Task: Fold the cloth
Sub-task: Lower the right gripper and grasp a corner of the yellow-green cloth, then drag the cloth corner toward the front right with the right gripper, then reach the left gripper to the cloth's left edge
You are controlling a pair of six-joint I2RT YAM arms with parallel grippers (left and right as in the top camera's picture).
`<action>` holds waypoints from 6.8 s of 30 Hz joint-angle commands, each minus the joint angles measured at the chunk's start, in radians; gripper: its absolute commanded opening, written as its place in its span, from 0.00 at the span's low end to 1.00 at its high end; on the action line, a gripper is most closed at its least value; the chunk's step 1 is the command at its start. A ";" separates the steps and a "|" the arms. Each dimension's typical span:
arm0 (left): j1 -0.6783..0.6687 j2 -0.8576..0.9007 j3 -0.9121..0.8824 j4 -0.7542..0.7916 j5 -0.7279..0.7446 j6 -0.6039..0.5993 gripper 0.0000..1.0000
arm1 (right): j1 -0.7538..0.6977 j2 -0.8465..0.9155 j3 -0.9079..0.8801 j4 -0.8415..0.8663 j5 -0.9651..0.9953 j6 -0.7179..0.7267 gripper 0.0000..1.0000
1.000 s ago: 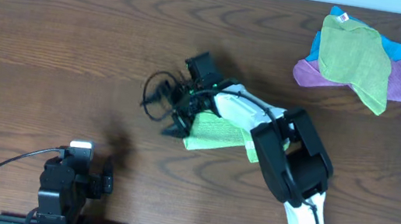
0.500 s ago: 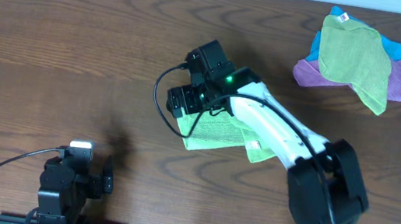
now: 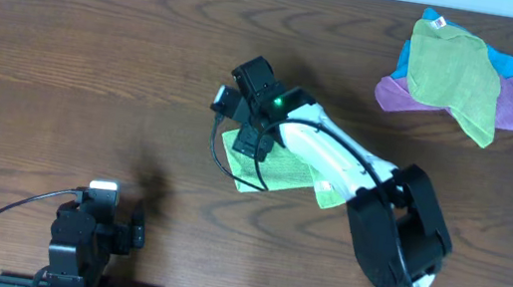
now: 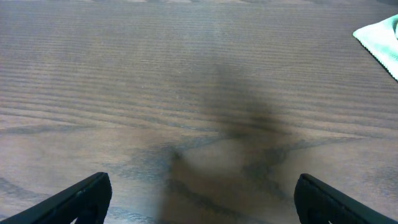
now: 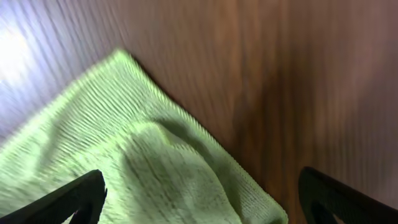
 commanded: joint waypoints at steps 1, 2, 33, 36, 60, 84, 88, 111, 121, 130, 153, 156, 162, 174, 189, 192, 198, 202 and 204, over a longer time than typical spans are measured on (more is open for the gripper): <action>-0.002 -0.006 -0.022 -0.031 0.003 0.014 0.95 | -0.027 -0.001 0.010 -0.025 -0.029 -0.092 0.99; -0.002 -0.006 -0.022 -0.031 0.003 0.014 0.95 | -0.033 -0.001 0.013 -0.048 -0.061 -0.092 0.99; -0.002 -0.006 -0.022 -0.031 0.003 0.014 0.95 | -0.060 0.067 0.013 -0.006 -0.407 -0.052 0.82; -0.002 -0.006 -0.022 -0.031 0.003 0.014 0.95 | -0.063 0.072 0.013 -0.002 -0.392 -0.059 0.74; -0.002 -0.006 -0.022 -0.031 0.003 0.014 0.95 | -0.044 -0.003 0.069 -0.138 -0.203 0.040 0.01; -0.002 -0.006 -0.022 -0.031 0.003 0.014 0.95 | 0.101 -0.330 0.065 -0.909 0.039 0.719 0.01; -0.002 -0.006 -0.022 -0.031 0.003 0.014 0.95 | 0.122 -0.397 -0.041 -0.936 -0.035 0.937 0.02; -0.002 -0.006 -0.022 -0.031 0.003 0.014 0.95 | 0.122 -0.478 -0.375 -0.528 -0.073 1.177 0.88; -0.002 -0.006 -0.022 -0.031 0.003 0.014 0.95 | 0.011 -0.580 -0.381 -0.507 -0.111 1.078 0.86; -0.002 -0.006 -0.022 -0.023 0.000 0.015 0.95 | 0.012 -0.778 -0.381 -0.487 -0.126 1.070 0.98; -0.003 0.197 0.083 0.317 0.712 -0.641 0.96 | 0.013 -0.909 -0.381 -0.483 -0.229 1.254 0.99; -0.010 0.381 0.217 0.239 0.697 -0.536 0.96 | 0.013 -0.949 -0.381 -0.488 -0.158 1.343 0.99; -0.063 0.734 0.449 -0.004 0.626 -0.388 0.96 | 0.013 -1.012 -0.381 -0.506 -0.101 1.491 0.99; -0.394 1.276 0.631 -0.136 0.397 -0.213 0.95 | 0.165 -1.006 -0.580 -0.394 -0.204 1.811 0.96; -0.392 1.582 0.632 0.232 0.546 -0.110 0.97 | 0.180 -0.994 -0.585 -0.377 -0.128 1.773 0.98; -0.392 1.628 0.632 0.261 0.589 -0.108 1.00 | 0.180 -0.994 -0.585 -0.377 -0.124 1.774 0.98; -0.393 1.698 0.632 0.317 0.681 -0.108 0.99 | 0.180 -0.994 -0.585 -0.378 -0.104 1.759 0.99; -0.399 1.711 0.632 0.312 0.687 -0.109 1.00 | 0.180 -0.994 -0.585 -0.378 -0.098 1.759 0.99; -0.407 1.717 0.631 0.303 0.696 -0.108 1.00 | 0.180 -0.994 -0.585 -0.378 -0.093 1.759 0.99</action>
